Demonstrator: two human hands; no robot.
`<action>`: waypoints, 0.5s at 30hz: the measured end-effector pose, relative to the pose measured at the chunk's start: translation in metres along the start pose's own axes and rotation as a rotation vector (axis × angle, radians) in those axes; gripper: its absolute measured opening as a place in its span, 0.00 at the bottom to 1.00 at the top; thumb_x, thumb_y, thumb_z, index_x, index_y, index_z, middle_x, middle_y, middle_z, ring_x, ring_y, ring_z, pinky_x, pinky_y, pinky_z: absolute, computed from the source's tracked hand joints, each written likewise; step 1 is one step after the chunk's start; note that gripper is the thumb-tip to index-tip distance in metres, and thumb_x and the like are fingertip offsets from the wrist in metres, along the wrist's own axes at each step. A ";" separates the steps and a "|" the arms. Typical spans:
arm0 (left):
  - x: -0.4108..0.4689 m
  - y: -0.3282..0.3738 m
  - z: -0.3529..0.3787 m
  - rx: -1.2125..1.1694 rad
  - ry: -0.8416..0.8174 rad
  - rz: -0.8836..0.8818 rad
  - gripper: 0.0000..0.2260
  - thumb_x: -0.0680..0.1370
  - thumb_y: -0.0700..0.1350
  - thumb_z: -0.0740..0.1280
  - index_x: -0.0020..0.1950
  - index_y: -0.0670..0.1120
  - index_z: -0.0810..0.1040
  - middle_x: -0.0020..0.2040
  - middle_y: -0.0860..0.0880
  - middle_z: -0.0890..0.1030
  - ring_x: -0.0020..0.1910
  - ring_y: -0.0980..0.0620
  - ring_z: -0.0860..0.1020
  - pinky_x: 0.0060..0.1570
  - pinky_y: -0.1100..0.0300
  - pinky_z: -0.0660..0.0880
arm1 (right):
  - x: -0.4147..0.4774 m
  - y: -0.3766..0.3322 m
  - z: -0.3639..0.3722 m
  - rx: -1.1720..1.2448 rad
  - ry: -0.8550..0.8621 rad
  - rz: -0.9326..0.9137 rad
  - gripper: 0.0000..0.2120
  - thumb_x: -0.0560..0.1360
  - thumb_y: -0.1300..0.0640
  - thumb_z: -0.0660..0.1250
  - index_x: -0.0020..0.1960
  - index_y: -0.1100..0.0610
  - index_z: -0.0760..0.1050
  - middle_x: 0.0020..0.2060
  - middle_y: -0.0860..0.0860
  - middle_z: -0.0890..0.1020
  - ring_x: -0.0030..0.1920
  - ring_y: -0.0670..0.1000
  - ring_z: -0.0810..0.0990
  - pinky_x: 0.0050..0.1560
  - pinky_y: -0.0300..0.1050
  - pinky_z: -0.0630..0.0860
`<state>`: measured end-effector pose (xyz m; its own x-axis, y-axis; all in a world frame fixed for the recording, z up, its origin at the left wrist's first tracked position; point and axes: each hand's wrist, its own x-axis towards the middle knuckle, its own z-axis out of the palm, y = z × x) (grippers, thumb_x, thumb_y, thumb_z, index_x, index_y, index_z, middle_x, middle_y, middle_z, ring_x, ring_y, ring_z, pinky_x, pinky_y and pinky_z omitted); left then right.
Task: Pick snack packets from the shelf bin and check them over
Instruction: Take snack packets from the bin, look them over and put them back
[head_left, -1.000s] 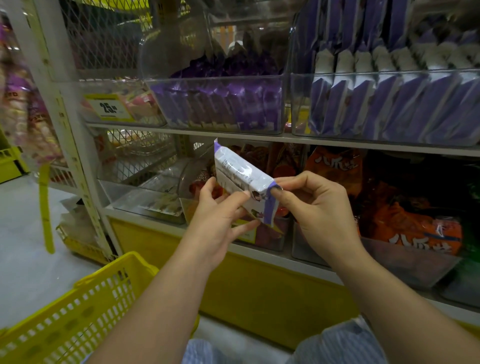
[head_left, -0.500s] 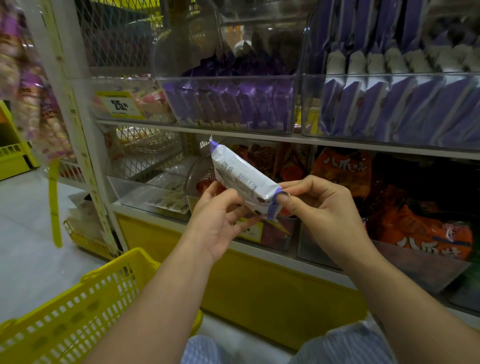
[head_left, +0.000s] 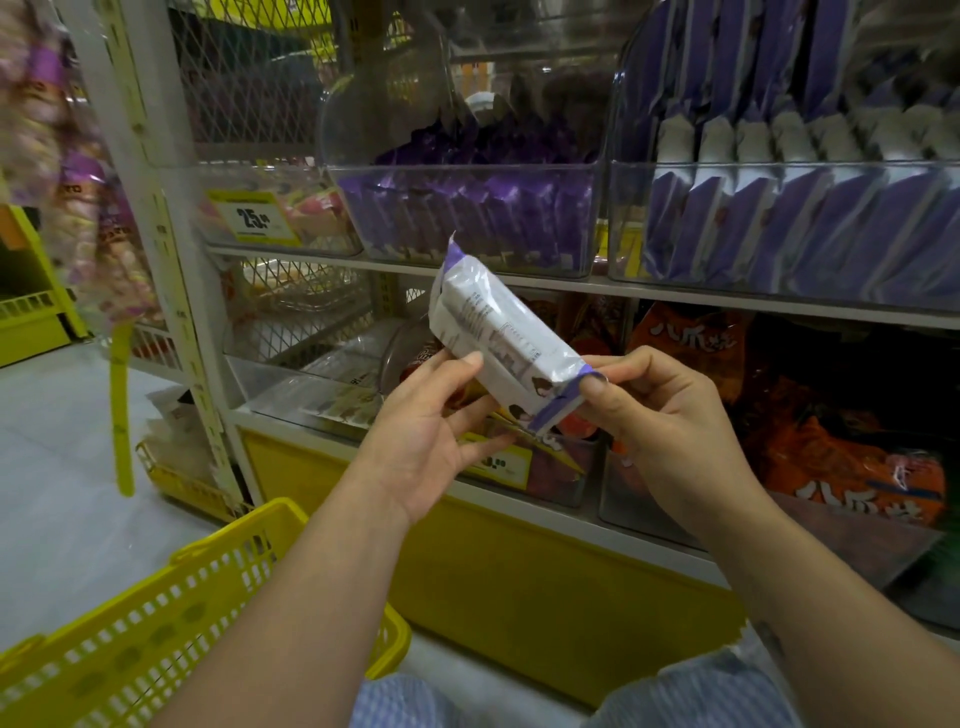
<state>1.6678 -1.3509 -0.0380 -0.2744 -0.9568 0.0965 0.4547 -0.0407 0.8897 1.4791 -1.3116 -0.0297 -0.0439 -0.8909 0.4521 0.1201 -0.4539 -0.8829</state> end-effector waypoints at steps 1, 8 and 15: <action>-0.003 0.002 0.002 0.091 -0.040 0.042 0.20 0.72 0.48 0.72 0.64 0.54 0.77 0.51 0.51 0.84 0.52 0.50 0.83 0.44 0.52 0.80 | 0.000 0.000 0.001 0.043 0.015 0.005 0.04 0.66 0.56 0.70 0.37 0.54 0.76 0.47 0.51 0.86 0.51 0.52 0.84 0.48 0.50 0.83; -0.014 0.023 0.028 0.273 -0.241 0.290 0.46 0.75 0.32 0.68 0.77 0.66 0.46 0.70 0.49 0.74 0.67 0.46 0.75 0.60 0.47 0.76 | 0.005 -0.023 0.017 0.302 0.089 -0.041 0.07 0.69 0.60 0.68 0.44 0.56 0.72 0.42 0.53 0.83 0.49 0.52 0.84 0.47 0.43 0.81; -0.016 0.084 0.064 0.529 -0.194 0.539 0.34 0.76 0.37 0.67 0.78 0.53 0.57 0.68 0.49 0.77 0.64 0.52 0.77 0.60 0.54 0.77 | 0.020 -0.077 0.009 -0.278 -0.010 -0.262 0.27 0.78 0.63 0.65 0.71 0.41 0.64 0.65 0.45 0.72 0.53 0.43 0.82 0.53 0.38 0.79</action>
<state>1.6562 -1.3201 0.0637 -0.2958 -0.7358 0.6091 0.1166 0.6051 0.7876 1.4779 -1.2948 0.0483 -0.0279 -0.7447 0.6668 -0.1680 -0.6541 -0.7375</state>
